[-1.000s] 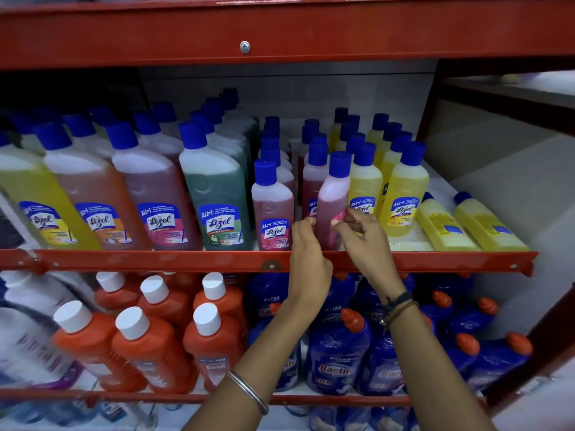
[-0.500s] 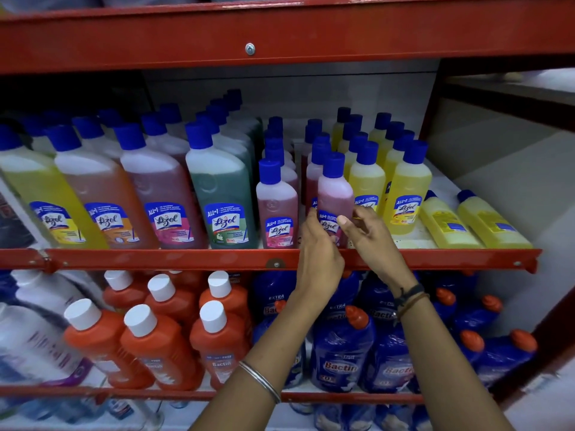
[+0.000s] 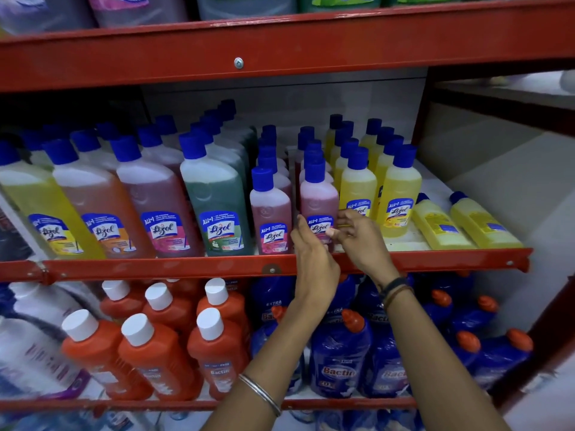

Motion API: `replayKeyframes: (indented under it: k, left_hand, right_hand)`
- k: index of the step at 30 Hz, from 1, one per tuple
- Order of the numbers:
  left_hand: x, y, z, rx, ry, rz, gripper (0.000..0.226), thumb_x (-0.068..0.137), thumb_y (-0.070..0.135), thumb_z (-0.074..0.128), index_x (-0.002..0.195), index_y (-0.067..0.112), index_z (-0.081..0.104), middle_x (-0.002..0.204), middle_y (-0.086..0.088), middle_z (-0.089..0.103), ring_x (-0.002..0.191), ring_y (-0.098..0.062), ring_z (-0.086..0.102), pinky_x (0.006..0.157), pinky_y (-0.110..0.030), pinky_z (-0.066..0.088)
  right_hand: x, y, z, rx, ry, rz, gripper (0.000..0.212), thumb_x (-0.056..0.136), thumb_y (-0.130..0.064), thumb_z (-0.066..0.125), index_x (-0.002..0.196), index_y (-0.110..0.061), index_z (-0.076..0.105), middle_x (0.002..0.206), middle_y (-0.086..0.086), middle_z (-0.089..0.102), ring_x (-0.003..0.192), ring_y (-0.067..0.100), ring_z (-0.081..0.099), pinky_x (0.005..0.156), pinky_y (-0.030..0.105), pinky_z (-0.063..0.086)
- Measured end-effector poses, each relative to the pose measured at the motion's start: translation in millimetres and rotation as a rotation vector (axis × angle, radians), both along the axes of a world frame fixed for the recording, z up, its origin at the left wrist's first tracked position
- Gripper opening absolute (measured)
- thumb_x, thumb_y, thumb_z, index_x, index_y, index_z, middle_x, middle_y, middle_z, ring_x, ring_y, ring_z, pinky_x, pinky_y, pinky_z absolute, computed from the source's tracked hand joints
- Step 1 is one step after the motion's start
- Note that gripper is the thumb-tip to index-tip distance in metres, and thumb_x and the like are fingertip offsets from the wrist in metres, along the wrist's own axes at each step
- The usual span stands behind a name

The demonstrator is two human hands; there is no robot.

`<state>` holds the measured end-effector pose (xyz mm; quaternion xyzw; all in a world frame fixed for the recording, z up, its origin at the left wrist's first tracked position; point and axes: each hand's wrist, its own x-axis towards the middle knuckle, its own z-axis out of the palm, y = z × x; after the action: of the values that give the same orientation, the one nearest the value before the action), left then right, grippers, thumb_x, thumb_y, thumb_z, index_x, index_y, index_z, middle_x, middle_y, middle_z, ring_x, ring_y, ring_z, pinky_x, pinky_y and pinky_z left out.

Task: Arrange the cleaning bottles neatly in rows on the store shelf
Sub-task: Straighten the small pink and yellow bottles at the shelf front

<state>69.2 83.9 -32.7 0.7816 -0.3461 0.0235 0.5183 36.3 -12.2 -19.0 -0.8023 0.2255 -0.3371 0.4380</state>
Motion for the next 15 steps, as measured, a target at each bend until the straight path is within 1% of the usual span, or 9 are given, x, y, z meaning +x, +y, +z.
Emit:
replayKeyframes:
  k: [2, 3, 5, 7, 9, 10, 12, 14, 15]
  left_hand:
    - [1, -2, 0, 0.007, 0.015, 0.007, 0.075, 0.086, -0.009, 0.047, 0.145, 0.004, 0.002, 0.148, -0.016, 0.019, 0.138, -0.027, 0.023, 0.108, -0.024, 0.023]
    - [1, -3, 0, 0.015, 0.021, 0.008, 0.076, 0.086, -0.008, 0.047, 0.145, 0.005, 0.0, 0.149, -0.016, 0.017, 0.139, -0.026, 0.021, 0.107, -0.022, 0.021]
    - [-1, -4, 0, 0.031, 0.037, -0.004, 0.076, 0.089, -0.004, 0.046, 0.145, 0.005, -0.004, 0.153, -0.015, 0.01, 0.141, -0.025, 0.015, 0.104, -0.018, 0.016]
    - [-8, -3, -1, 0.029, 0.045, -0.026, 0.075, 0.09, -0.001, 0.046, 0.145, 0.007, -0.006, 0.157, -0.014, -0.001, 0.145, -0.025, 0.005, 0.107, -0.02, 0.011]
    - [-17, 1, -2, -0.026, -0.015, -0.031, 0.072, 0.089, -0.002, 0.045, 0.145, 0.008, 0.0, 0.157, -0.013, -0.006, 0.145, -0.024, 0.001, 0.11, -0.016, 0.006]
    - [-24, 0, 0, -0.084, -0.08, -0.029, 0.069, 0.088, -0.002, 0.045, 0.145, 0.01, 0.007, 0.156, -0.013, -0.004, 0.145, -0.023, 0.003, 0.112, -0.015, 0.009]
    - [-37, -1, 6, -0.213, -0.191, -0.055, 0.06, 0.088, 0.0, 0.045, 0.138, 0.019, 0.02, 0.152, -0.01, 0.01, 0.142, -0.02, 0.016, 0.112, -0.019, 0.02]
    - [-49, -13, 16, -0.282, -0.231, -0.15, 0.048, 0.088, 0.003, 0.046, 0.131, 0.017, 0.031, 0.14, -0.008, 0.028, 0.131, -0.01, 0.03, 0.106, -0.012, 0.024]
    - [-54, -23, 21, -0.273, -0.235, -0.204, 0.041, 0.087, 0.002, 0.047, 0.126, 0.011, 0.036, 0.133, -0.008, 0.036, 0.123, -0.008, 0.035, 0.102, -0.008, 0.025]
  right_hand:
    - [5, 2, -3, 0.012, -0.026, -0.019, 0.038, 0.083, -0.009, 0.066, 0.119, -0.002, 0.056, 0.107, 0.008, 0.066, 0.095, 0.016, 0.063, 0.071, 0.012, 0.051]
    - [6, 2, -4, 0.021, -0.033, -0.023, 0.038, 0.083, -0.008, 0.066, 0.119, 0.0, 0.056, 0.107, 0.009, 0.066, 0.095, 0.015, 0.063, 0.067, 0.006, 0.049]
    - [6, 2, -6, 0.044, -0.035, -0.014, 0.038, 0.083, -0.007, 0.065, 0.12, 0.001, 0.057, 0.109, 0.012, 0.068, 0.098, 0.016, 0.064, 0.065, 0.001, 0.046]
    - [-1, 4, -6, 0.031, -0.033, -0.025, 0.039, 0.082, -0.009, 0.066, 0.12, 0.0, 0.058, 0.109, 0.01, 0.068, 0.1, 0.016, 0.065, 0.072, 0.004, 0.046]
    - [-16, 1, -3, 0.011, -0.061, -0.073, 0.038, 0.082, -0.013, 0.068, 0.117, -0.002, 0.06, 0.105, 0.005, 0.067, 0.096, 0.013, 0.065, 0.082, 0.015, 0.049]
    - [-27, -4, -1, 0.015, -0.097, -0.104, 0.033, 0.082, -0.015, 0.068, 0.113, -0.005, 0.062, 0.102, 0.003, 0.068, 0.09, 0.009, 0.065, 0.082, 0.016, 0.05]
    - [-51, -16, 3, 0.006, -0.194, -0.199, 0.019, 0.084, -0.016, 0.066, 0.102, -0.011, 0.066, 0.09, 0.001, 0.069, 0.077, -0.002, 0.064, 0.074, 0.011, 0.049]
    - [-77, -37, 7, -0.022, -0.267, -0.386, 0.012, 0.084, -0.014, 0.062, 0.096, -0.012, 0.066, 0.086, 0.003, 0.068, 0.074, 0.003, 0.062, 0.07, 0.016, 0.049]
    - [-88, -50, 8, -0.041, -0.253, -0.483, 0.015, 0.084, -0.014, 0.061, 0.097, -0.01, 0.065, 0.089, 0.006, 0.068, 0.077, 0.011, 0.063, 0.073, 0.021, 0.048]
